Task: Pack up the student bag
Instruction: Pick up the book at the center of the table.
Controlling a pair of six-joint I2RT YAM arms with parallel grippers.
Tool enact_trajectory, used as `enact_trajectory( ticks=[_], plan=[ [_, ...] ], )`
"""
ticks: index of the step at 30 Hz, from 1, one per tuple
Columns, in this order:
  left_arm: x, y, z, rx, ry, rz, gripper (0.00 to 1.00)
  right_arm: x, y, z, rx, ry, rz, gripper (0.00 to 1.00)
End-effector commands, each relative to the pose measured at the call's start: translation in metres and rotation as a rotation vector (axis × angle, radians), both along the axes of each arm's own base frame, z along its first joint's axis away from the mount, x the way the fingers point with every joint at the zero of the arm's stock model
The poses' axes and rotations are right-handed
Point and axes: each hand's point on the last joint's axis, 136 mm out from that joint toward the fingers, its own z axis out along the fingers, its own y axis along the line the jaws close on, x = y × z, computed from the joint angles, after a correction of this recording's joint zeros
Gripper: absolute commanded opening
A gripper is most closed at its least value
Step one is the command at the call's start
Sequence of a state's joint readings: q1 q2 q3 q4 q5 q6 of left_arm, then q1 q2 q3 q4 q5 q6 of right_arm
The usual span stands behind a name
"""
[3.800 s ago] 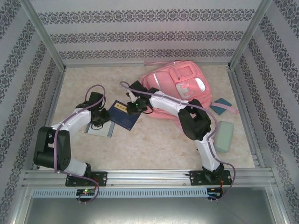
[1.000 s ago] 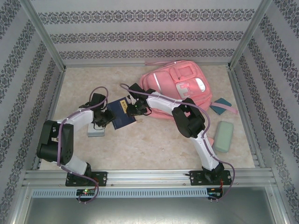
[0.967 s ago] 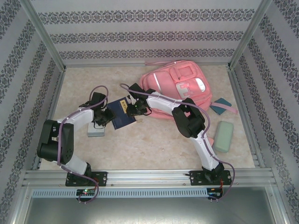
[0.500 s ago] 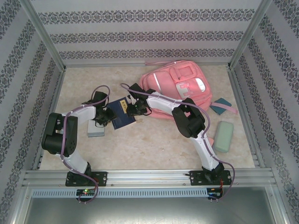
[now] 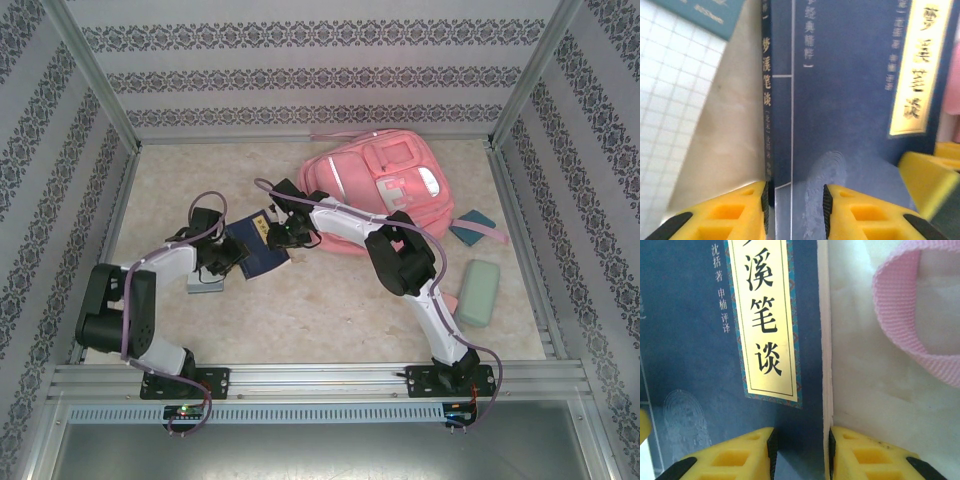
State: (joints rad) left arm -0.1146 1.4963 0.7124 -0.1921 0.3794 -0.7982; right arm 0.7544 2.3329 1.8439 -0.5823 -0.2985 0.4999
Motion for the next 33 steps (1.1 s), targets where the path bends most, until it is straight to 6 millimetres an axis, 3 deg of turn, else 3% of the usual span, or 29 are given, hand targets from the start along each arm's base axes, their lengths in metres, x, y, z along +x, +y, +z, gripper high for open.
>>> enact_trajectory(
  ticks=[1, 5, 10, 15, 19, 21, 25, 33],
  plan=[
    [0.033, -0.045, 0.076, -0.239, -0.288, -0.125, 0.34, -0.029, 0.025, -0.003, 0.071, 0.07, 0.068, 0.34],
    [0.031, -0.04, 0.066, -0.217, -0.266, -0.112, 0.34, -0.025, 0.021, -0.002, 0.072, 0.067, 0.056, 0.34],
    [0.024, -0.032, 0.029, -0.153, -0.136, -0.105, 0.34, -0.026, 0.02, -0.002, 0.073, 0.068, 0.053, 0.34],
    [0.018, -0.028, 0.005, -0.117, -0.066, -0.104, 0.34, -0.025, 0.019, -0.001, 0.073, 0.064, 0.049, 0.34],
    [0.017, -0.026, 0.0, -0.105, -0.054, -0.105, 0.26, -0.025, 0.018, 0.001, 0.073, 0.06, 0.05, 0.34],
    [0.017, -0.025, 0.003, -0.097, -0.062, -0.101, 0.17, -0.023, 0.016, 0.004, 0.068, 0.05, 0.05, 0.34],
    [0.019, -0.023, 0.014, -0.084, -0.087, -0.099, 0.0, -0.008, 0.004, 0.029, 0.043, -0.037, 0.045, 0.37],
    [0.022, -0.027, 0.041, -0.099, -0.157, -0.121, 0.0, 0.05, -0.062, 0.108, -0.121, -0.376, -0.031, 0.46]
  ],
)
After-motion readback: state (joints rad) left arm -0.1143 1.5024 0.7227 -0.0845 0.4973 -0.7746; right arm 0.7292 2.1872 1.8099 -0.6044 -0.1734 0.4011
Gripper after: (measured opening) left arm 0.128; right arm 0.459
